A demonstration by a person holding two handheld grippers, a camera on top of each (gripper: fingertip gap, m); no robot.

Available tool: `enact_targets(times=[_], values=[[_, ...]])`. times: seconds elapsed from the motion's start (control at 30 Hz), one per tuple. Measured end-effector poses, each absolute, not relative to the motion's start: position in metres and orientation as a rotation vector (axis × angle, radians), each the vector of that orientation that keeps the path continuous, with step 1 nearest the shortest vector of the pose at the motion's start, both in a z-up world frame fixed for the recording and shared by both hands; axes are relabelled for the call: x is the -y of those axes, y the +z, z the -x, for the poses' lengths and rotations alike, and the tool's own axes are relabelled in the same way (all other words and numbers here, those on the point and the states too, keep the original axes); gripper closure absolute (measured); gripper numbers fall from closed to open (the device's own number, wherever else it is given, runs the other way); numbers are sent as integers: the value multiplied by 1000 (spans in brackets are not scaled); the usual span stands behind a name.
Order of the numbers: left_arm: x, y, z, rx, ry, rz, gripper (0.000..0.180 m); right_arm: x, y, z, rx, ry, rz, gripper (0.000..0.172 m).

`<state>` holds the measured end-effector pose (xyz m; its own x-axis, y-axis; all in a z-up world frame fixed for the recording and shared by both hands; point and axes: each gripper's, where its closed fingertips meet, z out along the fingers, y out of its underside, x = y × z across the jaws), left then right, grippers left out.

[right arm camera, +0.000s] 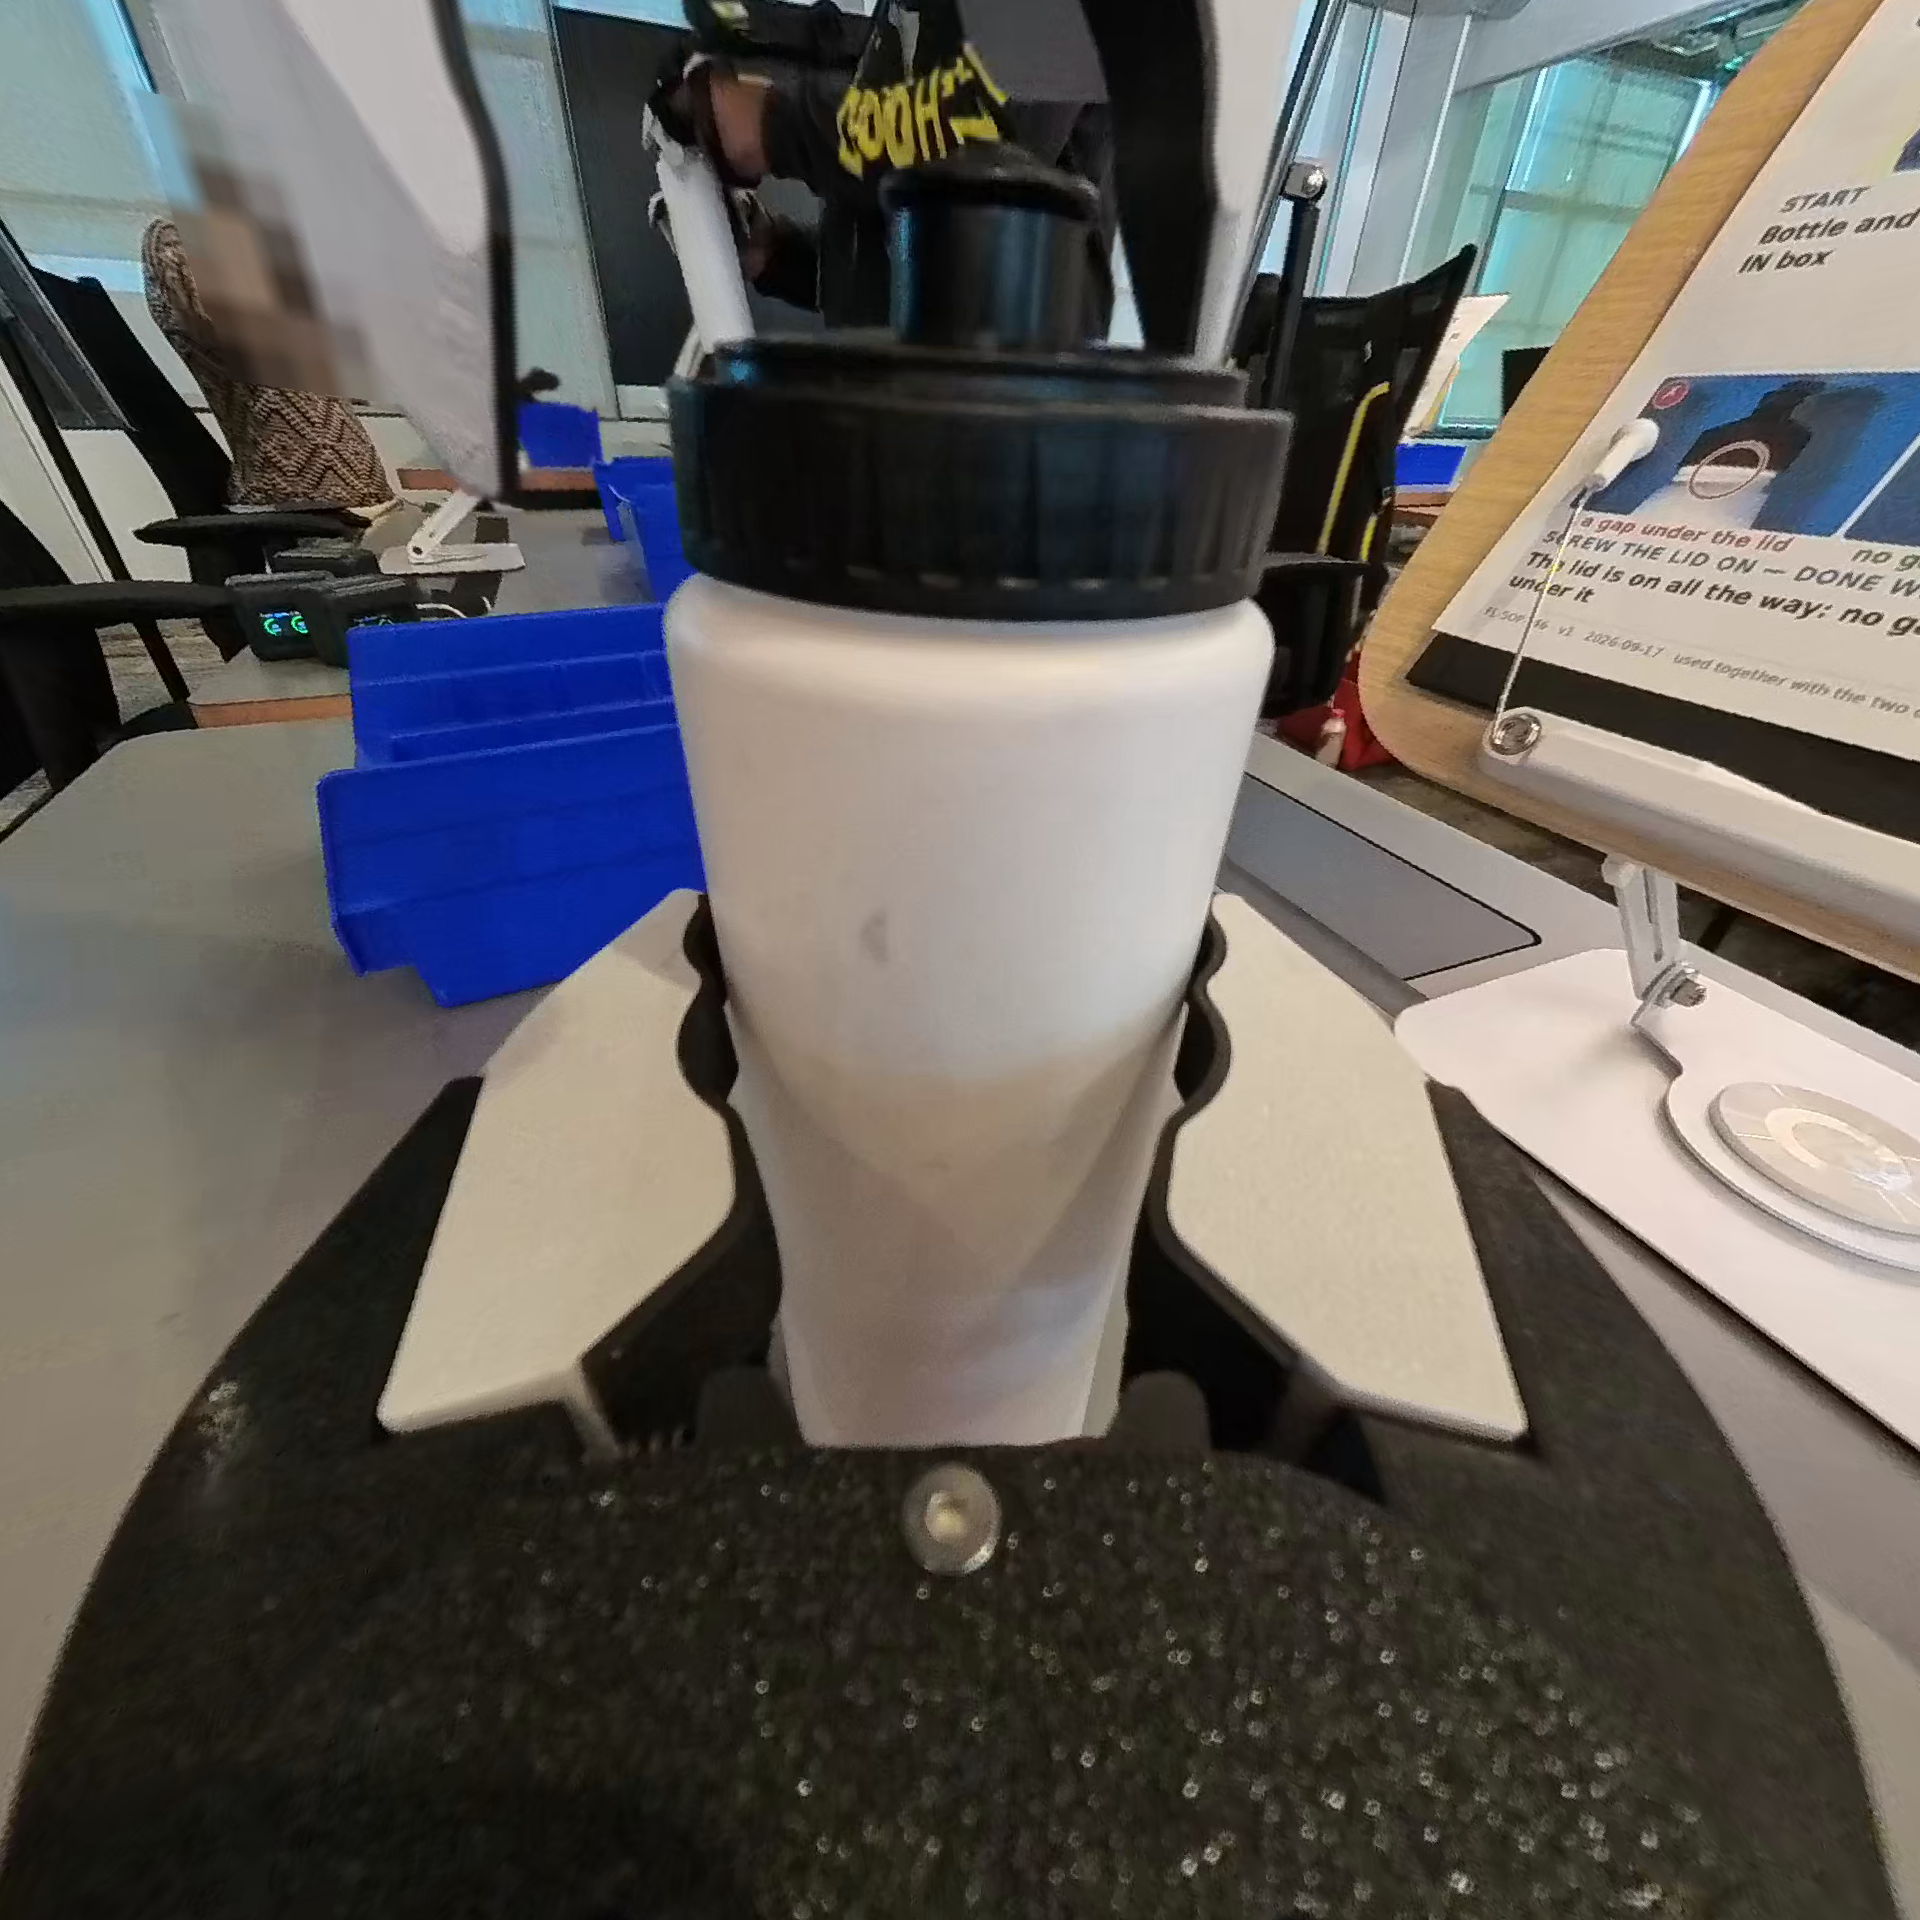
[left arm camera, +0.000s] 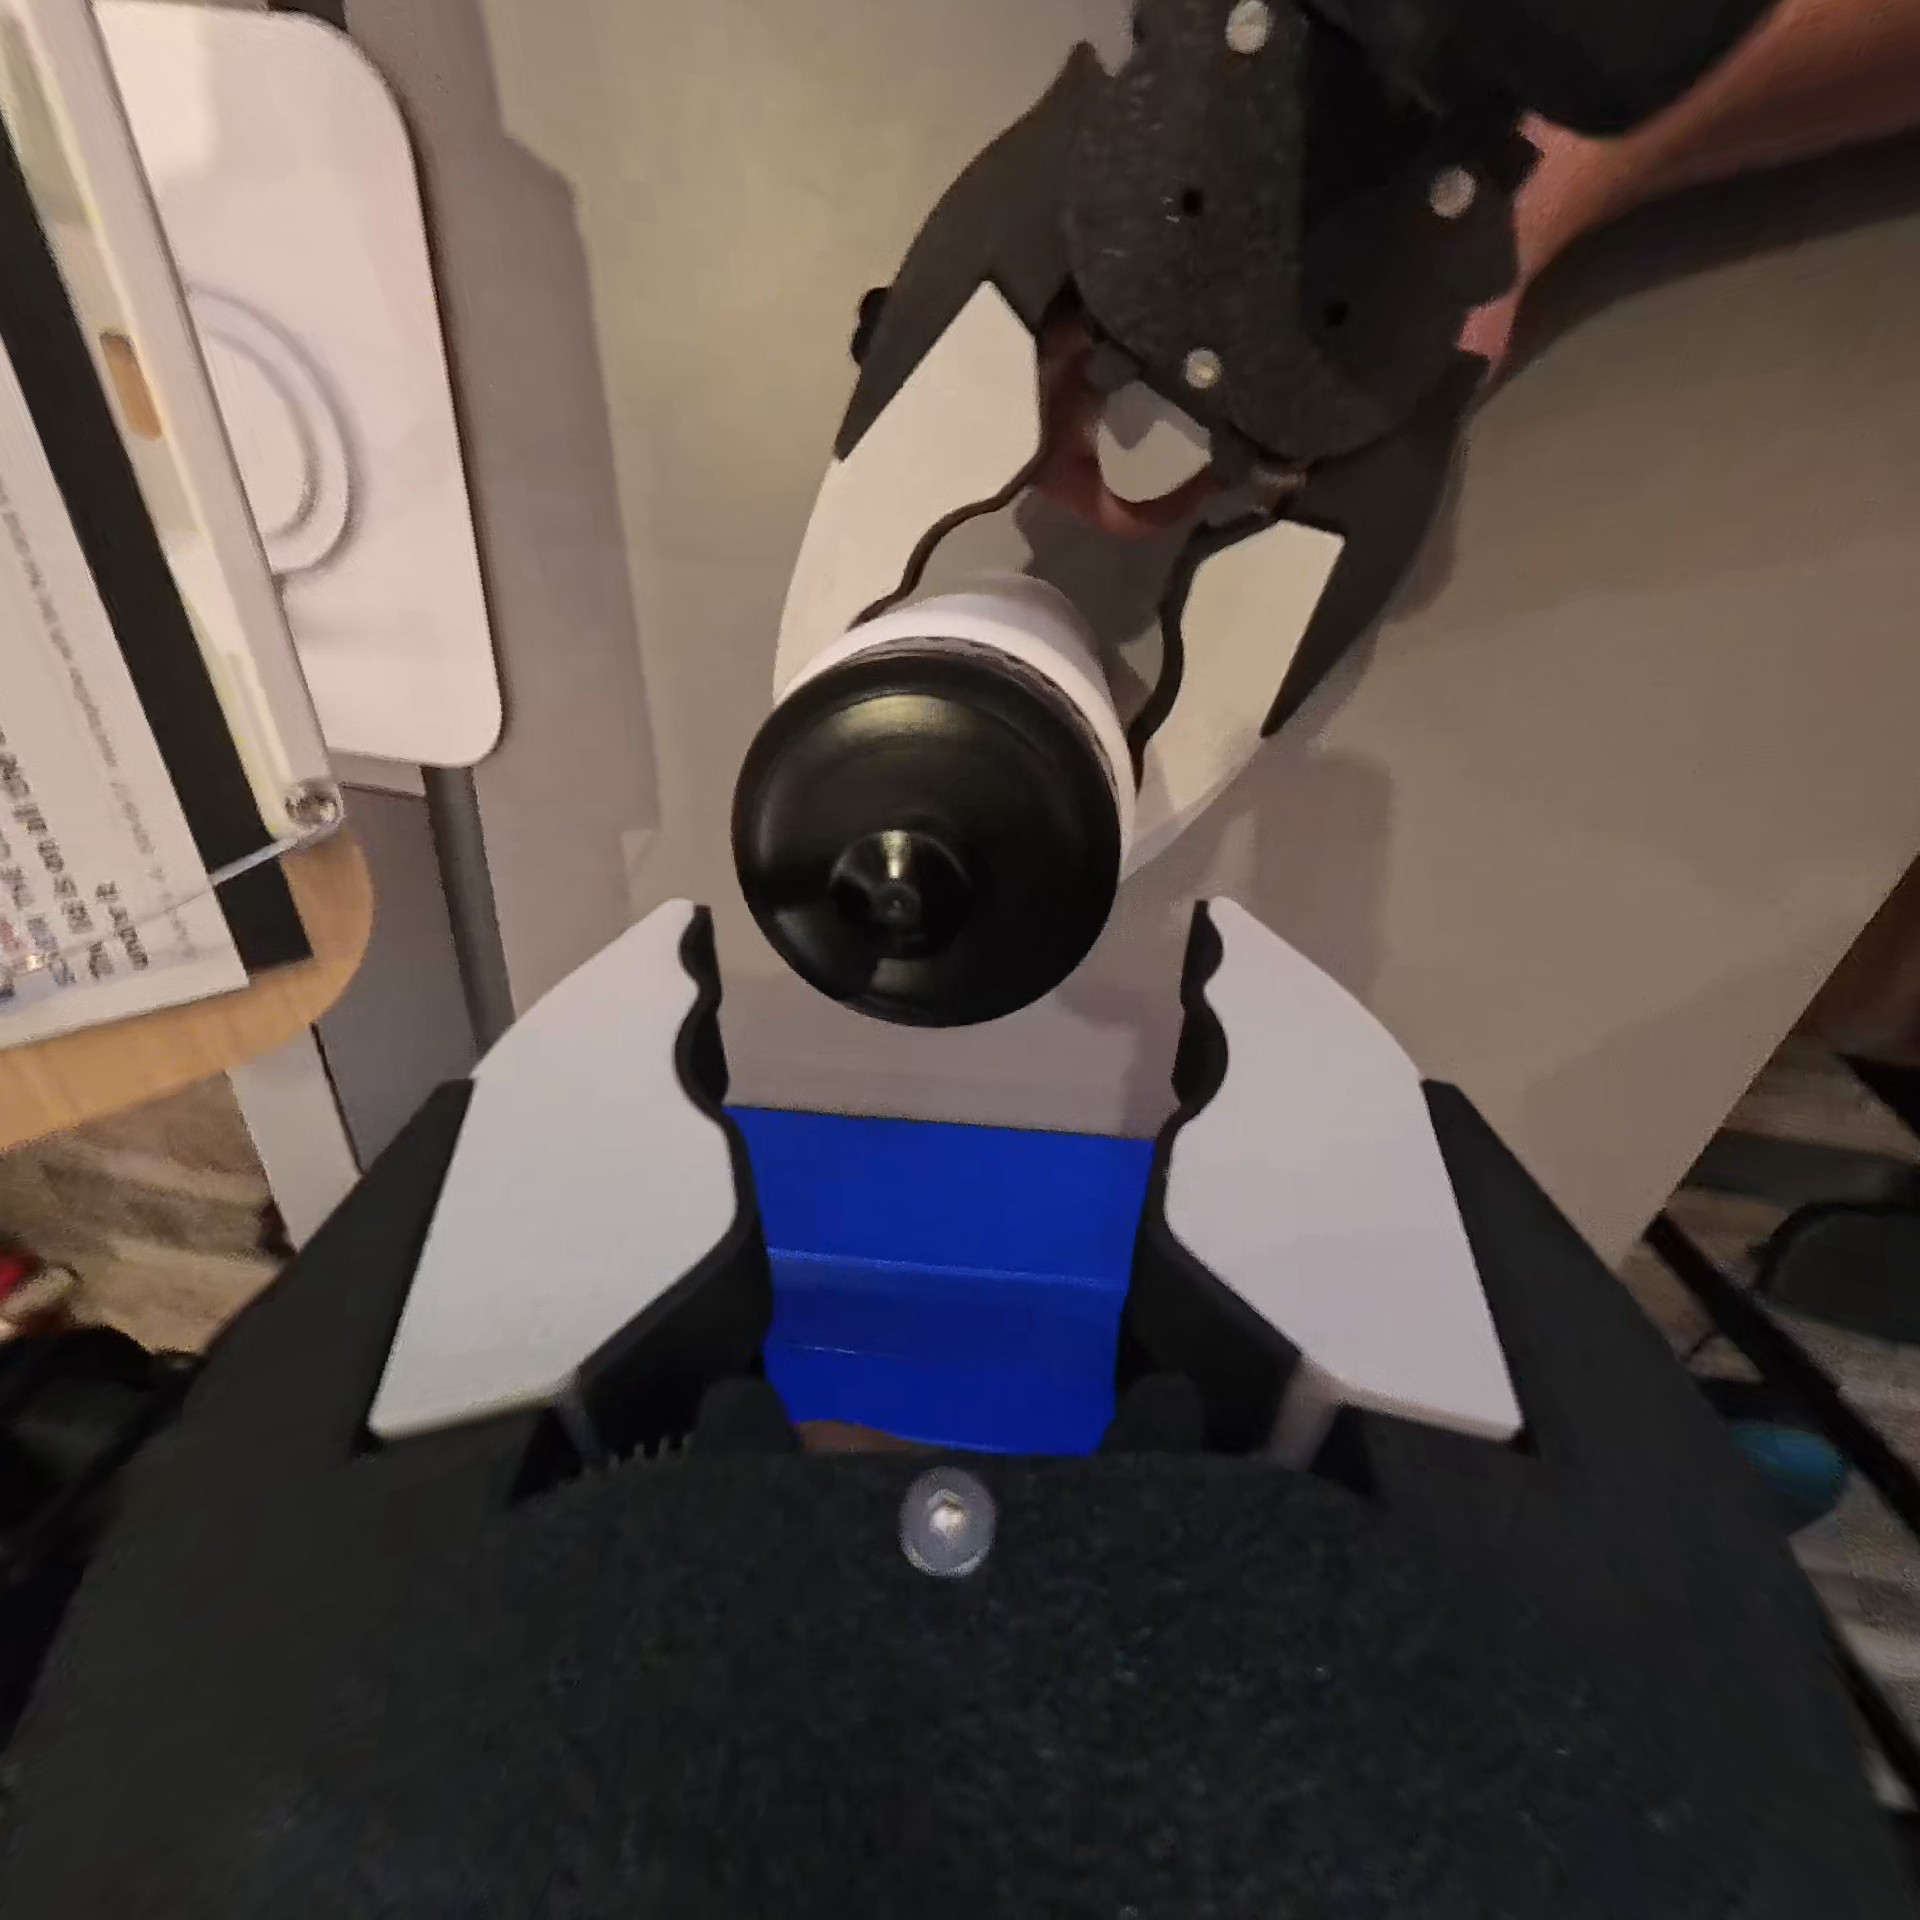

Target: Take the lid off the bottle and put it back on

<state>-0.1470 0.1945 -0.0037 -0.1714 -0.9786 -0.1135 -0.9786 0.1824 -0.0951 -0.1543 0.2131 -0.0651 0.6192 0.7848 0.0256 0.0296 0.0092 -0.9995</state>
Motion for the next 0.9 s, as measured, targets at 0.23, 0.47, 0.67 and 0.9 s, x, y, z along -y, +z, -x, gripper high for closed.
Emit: enact_targets(times=[0.23,0.47,0.67,0.9], values=[[-195,-11,138,-2460,-61,1756,101,-213,-66,154,735,682,1462,87],[-200,-18,136,-2442,19,1772,105,-213,-67,154,743,668,1477,87],[-199,-18,146,-2193,44,2075,106,-213,-67,154,734,637,1493,87],[-194,-18,143,-1761,84,2410,106,-213,-68,152,721,626,1497,87]])
